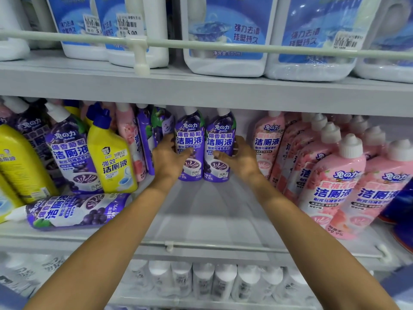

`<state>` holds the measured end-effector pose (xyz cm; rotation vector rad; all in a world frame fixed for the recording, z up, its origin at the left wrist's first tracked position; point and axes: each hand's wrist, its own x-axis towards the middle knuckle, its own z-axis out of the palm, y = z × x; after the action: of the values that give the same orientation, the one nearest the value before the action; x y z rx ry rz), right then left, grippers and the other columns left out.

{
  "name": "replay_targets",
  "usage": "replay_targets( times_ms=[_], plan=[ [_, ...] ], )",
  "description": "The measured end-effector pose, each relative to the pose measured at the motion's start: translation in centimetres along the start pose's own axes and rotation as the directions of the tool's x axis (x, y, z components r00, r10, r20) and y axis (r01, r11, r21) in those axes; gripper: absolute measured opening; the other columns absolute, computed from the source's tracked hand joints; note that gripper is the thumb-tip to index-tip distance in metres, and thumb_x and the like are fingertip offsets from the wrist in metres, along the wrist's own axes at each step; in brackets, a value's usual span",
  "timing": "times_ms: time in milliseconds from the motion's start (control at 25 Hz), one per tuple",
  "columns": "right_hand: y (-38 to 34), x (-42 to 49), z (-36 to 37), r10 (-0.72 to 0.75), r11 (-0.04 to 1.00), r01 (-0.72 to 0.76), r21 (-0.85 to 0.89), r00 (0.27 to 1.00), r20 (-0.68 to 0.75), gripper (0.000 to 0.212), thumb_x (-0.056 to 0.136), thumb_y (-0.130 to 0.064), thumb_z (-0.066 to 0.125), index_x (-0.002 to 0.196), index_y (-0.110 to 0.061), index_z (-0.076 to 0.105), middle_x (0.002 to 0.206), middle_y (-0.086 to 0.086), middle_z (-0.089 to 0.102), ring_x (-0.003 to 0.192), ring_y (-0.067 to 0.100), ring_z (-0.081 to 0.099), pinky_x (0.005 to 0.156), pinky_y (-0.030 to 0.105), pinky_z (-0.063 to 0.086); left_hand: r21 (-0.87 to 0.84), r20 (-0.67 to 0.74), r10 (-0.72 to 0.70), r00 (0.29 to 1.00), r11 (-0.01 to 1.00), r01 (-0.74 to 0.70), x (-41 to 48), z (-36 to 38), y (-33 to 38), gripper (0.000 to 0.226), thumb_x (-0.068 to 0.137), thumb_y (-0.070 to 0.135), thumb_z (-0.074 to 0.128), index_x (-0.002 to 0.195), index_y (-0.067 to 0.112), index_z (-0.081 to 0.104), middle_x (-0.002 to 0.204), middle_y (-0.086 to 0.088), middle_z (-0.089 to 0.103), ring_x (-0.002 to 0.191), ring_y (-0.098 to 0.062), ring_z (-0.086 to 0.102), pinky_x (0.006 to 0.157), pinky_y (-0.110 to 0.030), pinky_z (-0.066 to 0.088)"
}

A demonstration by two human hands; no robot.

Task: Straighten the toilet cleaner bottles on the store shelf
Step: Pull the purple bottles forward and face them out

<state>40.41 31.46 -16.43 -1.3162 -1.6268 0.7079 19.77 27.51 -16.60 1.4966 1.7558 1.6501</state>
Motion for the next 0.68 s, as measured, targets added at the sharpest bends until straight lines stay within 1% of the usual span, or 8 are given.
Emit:
replay_targets(
  times_ms=[120, 200, 280, 360, 440, 560, 600, 680],
  plan=[
    [-0.4, -1.1, -0.7, 0.019, 0.999, -0.019, 0.034, 1.0, 0.01, 0.081, 0.073, -0.035, 0.09, 0.14, -0.013, 0.05, 0.127, 0.007, 0.068, 0.109, 0.023, 0.069, 0.088, 0.038, 0.061, -0.036, 0.011, 0.019, 1.0, 0.999, -0.019, -0.2, -1.1, 0.4, 0.043, 0.075, 0.016, 0.086, 0.114, 0.008, 0.069, 0.102, -0.006, 0.077, 0.086, -0.016, 0.073, 0.083, -0.041, 0.062],
    [-0.7, -2.4, -1.1, -0.021, 0.998, 0.018, -0.06, 0.998, -0.057, 0.086, 0.074, -0.041, 0.088, 0.144, -0.011, 0.047, 0.134, 0.01, 0.063, 0.115, 0.026, 0.064, 0.094, 0.042, 0.058, -0.04, -0.021, 0.029, 0.999, 0.999, -0.03, -0.5, -2.4, 0.6, 0.045, 0.075, 0.018, 0.087, 0.114, 0.007, 0.07, 0.096, -0.005, 0.074, 0.083, -0.018, 0.071, 0.081, -0.041, 0.061],
    [-1.5, -3.6, -1.1, -0.145, 0.979, 0.124, -0.16, 0.981, -0.129, 0.079, 0.077, -0.044, 0.085, 0.141, -0.01, 0.051, 0.134, 0.01, 0.062, 0.116, 0.024, 0.062, 0.097, 0.039, 0.055, -0.046, -0.059, 0.016, 0.998, 0.999, -0.019, -0.3, -4.1, 0.6, 0.048, 0.074, 0.026, 0.088, 0.115, 0.009, 0.07, 0.096, -0.004, 0.073, 0.084, -0.02, 0.07, 0.081, -0.041, 0.061],
    [-3.5, -4.8, -0.2, -0.258, 0.959, 0.233, -0.163, 0.953, -0.155, 0.071, 0.08, -0.044, 0.083, 0.137, -0.012, 0.055, 0.132, 0.007, 0.063, 0.114, 0.023, 0.063, 0.096, 0.038, 0.054, -0.059, -0.113, 0.023, 0.993, 0.998, -0.029, -0.2, -6.3, 0.6, 0.048, 0.072, 0.036, 0.086, 0.112, 0.012, 0.072, 0.096, -0.002, 0.073, 0.086, -0.023, 0.07, 0.081, -0.04, 0.06],
    [-6.3, -5.7, 1.8, -0.294, 0.953, 0.283, -0.107, 0.949, -0.114, 0.071, 0.081, -0.041, 0.083, 0.138, -0.01, 0.055, 0.133, 0.008, 0.062, 0.115, 0.023, 0.063, 0.095, 0.038, 0.055, -0.048, -0.175, 0.058, 0.983, 0.997, -0.067, 0.1, -8.3, 0.9, 0.041, 0.072, 0.039, 0.085, 0.102, 0.014, 0.073, 0.089, 0.001, 0.072, 0.08, -0.023, 0.068, 0.077, -0.038, 0.059],
    [-10.5, -5.0, 5.2, -0.31, 0.951, 0.31, 0.002, 0.951, 0.012, 0.073, 0.081, -0.039, 0.083, 0.141, -0.008, 0.053, 0.138, 0.007, 0.059, 0.118, 0.022, 0.062, 0.098, 0.038, 0.054, -0.029, -0.168, 0.104, 0.98, 0.993, -0.11, 0.7, -10.2, 2.6, 0.031, 0.077, 0.026, 0.085, 0.098, 0.01, 0.07, 0.086, 0.003, 0.065, 0.077, -0.015, 0.059, 0.072, -0.029, 0.051],
    [-11.8, -4.1, 6.2, -0.323, 0.946, 0.323, -0.001, 0.946, 0.029, 0.071, 0.081, -0.041, 0.083, 0.137, -0.008, 0.056, 0.134, 0.007, 0.061, 0.115, 0.023, 0.063, 0.096, 0.036, 0.054, 0.018, -0.151, 0.14, 0.979, 0.99, -0.139, 1.2, -10.6, 3.1, 0.03, 0.078, 0.027, 0.084, 0.096, 0.011, 0.068, 0.085, 0.002, 0.064, 0.076, -0.014, 0.057, 0.07, -0.028, 0.048],
    [-13.9, -1.8, 7.9, -0.386, 0.92, 0.386, -0.074, 0.923, 0.017, 0.061, 0.079, -0.047, 0.08, 0.123, -0.007, 0.063, 0.119, 0.01, 0.067, 0.105, 0.026, 0.065, 0.088, 0.029, 0.05, 0.162, -0.112, 0.234, 0.966, 0.963, -0.214, 2.9, -11.3, 4.0, 0.028, 0.08, 0.03, 0.081, 0.092, 0.011, 0.064, 0.084, -0.004, 0.064, 0.078, -0.021, 0.059, 0.067, -0.029, 0.042]
  ],
)
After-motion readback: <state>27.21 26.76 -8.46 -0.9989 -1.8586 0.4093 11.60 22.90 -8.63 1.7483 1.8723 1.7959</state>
